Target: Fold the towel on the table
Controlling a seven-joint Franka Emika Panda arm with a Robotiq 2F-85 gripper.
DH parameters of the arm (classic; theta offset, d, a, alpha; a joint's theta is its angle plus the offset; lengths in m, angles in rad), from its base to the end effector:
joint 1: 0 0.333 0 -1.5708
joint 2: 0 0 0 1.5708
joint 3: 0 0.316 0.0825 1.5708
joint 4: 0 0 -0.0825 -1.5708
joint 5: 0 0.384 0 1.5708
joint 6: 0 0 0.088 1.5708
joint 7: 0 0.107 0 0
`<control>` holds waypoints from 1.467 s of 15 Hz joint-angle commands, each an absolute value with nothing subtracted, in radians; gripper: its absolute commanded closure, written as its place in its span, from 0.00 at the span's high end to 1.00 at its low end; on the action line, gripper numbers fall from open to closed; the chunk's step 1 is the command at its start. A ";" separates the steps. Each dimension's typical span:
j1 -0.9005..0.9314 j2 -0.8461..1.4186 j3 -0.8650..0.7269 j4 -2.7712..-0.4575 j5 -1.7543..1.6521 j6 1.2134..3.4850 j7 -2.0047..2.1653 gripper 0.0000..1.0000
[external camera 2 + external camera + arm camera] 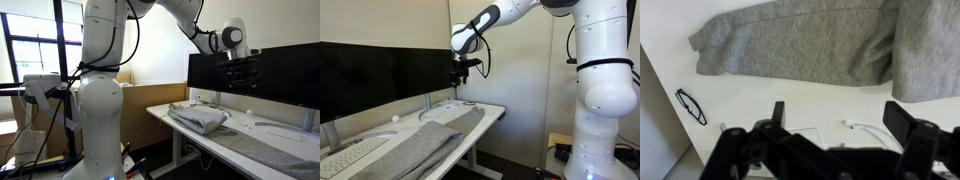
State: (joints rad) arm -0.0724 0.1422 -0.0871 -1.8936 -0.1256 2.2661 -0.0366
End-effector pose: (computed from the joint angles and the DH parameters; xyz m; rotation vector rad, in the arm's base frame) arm 0.6088 -0.0992 0.4521 2.9837 -0.0764 0.3264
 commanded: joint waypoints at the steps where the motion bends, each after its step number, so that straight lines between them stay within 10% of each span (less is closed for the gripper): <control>1: -0.126 0.126 -0.111 -1.888 -0.080 2.229 -0.160 1.00; 22: -0.198 0.252 -0.170 -1.821 -0.102 2.173 -0.212 1.00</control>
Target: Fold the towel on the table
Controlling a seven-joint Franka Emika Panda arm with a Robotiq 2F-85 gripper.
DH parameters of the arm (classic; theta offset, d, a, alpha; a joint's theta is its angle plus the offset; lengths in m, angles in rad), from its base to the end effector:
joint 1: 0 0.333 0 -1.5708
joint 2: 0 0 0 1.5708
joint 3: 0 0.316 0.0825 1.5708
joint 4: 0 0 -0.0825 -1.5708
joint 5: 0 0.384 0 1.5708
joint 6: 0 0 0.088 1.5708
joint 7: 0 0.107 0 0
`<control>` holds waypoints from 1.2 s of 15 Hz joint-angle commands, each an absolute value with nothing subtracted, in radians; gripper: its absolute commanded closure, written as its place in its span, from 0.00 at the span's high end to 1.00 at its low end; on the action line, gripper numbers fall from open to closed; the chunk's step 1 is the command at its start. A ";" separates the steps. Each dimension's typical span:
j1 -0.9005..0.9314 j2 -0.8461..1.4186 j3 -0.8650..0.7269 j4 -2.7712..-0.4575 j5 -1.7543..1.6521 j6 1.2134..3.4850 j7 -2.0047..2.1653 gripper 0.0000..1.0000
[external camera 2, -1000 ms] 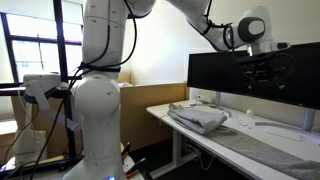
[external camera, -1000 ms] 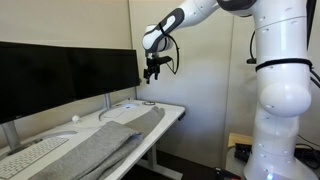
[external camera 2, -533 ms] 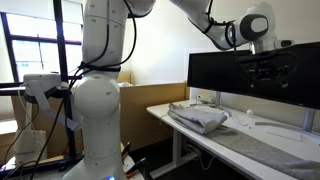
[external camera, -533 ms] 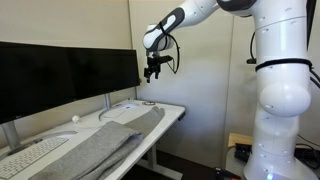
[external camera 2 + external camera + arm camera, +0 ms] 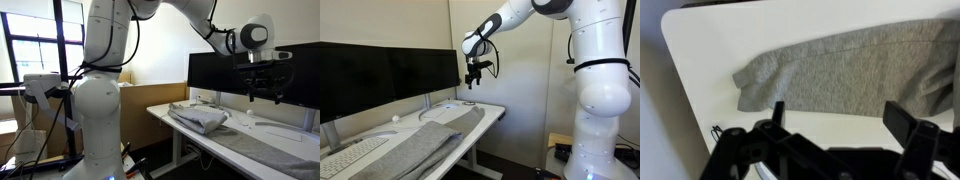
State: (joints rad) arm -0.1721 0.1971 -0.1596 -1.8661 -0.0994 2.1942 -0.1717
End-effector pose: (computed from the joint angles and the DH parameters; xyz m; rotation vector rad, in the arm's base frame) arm 0.5878 -0.2011 0.4250 2.9893 -0.1529 0.1497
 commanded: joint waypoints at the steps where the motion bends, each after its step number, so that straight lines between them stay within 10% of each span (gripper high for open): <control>1: -0.208 0.272 -0.176 -1.807 -0.097 2.183 -0.211 1.00; 18: -0.453 0.656 -0.171 -1.287 0.065 2.169 -0.219 1.00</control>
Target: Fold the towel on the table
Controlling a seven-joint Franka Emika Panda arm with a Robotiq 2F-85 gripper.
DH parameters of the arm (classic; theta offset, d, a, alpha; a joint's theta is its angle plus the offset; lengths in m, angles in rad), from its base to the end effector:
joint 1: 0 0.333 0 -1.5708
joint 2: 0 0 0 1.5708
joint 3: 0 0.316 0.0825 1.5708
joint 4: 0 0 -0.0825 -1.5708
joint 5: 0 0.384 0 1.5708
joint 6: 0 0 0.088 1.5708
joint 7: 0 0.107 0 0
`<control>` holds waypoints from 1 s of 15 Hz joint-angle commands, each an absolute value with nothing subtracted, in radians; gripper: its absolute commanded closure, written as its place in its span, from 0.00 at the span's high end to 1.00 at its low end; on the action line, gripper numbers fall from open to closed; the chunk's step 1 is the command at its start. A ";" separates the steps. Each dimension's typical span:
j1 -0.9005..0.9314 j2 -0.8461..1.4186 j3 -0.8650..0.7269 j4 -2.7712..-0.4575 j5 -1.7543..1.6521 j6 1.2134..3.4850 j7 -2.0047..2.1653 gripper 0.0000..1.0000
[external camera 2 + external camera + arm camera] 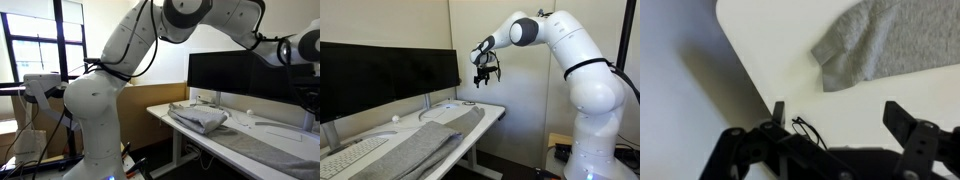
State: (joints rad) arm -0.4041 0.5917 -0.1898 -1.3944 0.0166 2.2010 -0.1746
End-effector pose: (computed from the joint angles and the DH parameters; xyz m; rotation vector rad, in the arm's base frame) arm 0.6277 -0.3877 0.3898 2.9108 -0.5660 0.2620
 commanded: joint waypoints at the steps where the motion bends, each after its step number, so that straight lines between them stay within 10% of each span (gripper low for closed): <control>1: -0.472 0.669 -0.166 -1.260 0.076 2.150 -0.236 1.00; 15: -0.549 0.831 -0.122 -1.066 0.106 1.970 -0.408 1.00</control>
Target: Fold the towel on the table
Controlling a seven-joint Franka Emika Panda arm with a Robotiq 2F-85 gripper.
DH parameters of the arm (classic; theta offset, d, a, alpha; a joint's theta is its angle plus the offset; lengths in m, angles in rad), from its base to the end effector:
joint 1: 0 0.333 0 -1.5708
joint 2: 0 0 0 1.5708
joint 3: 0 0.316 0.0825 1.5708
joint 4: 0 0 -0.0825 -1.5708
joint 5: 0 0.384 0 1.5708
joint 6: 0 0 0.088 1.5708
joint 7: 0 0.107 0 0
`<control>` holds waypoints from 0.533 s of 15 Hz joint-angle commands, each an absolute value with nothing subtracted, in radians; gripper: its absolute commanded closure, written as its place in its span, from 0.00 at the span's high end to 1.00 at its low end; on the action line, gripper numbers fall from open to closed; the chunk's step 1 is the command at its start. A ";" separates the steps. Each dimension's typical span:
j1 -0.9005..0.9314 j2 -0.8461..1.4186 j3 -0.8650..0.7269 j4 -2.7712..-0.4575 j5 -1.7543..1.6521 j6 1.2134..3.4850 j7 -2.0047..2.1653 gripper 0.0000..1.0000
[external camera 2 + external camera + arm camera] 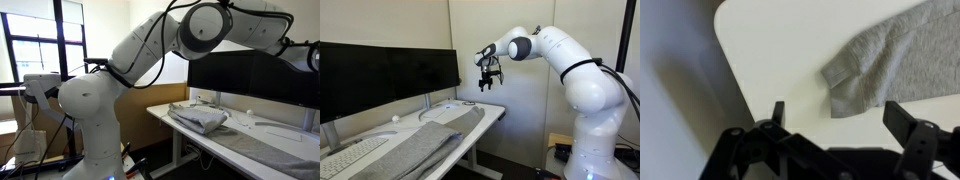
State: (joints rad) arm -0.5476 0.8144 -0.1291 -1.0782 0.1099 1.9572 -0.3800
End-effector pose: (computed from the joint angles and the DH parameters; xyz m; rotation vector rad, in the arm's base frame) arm 0.6257 -0.4516 0.3484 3.0810 -0.4516 0.1029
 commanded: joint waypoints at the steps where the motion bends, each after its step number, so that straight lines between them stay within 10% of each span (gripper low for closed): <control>1: -0.543 0.833 -0.123 -1.075 0.103 1.978 -0.409 1.00; 8: -0.518 0.857 -0.124 -1.090 0.087 1.985 -0.418 1.00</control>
State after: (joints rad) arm -0.5318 0.8518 -0.1253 -1.0788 0.1061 1.9768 -0.3895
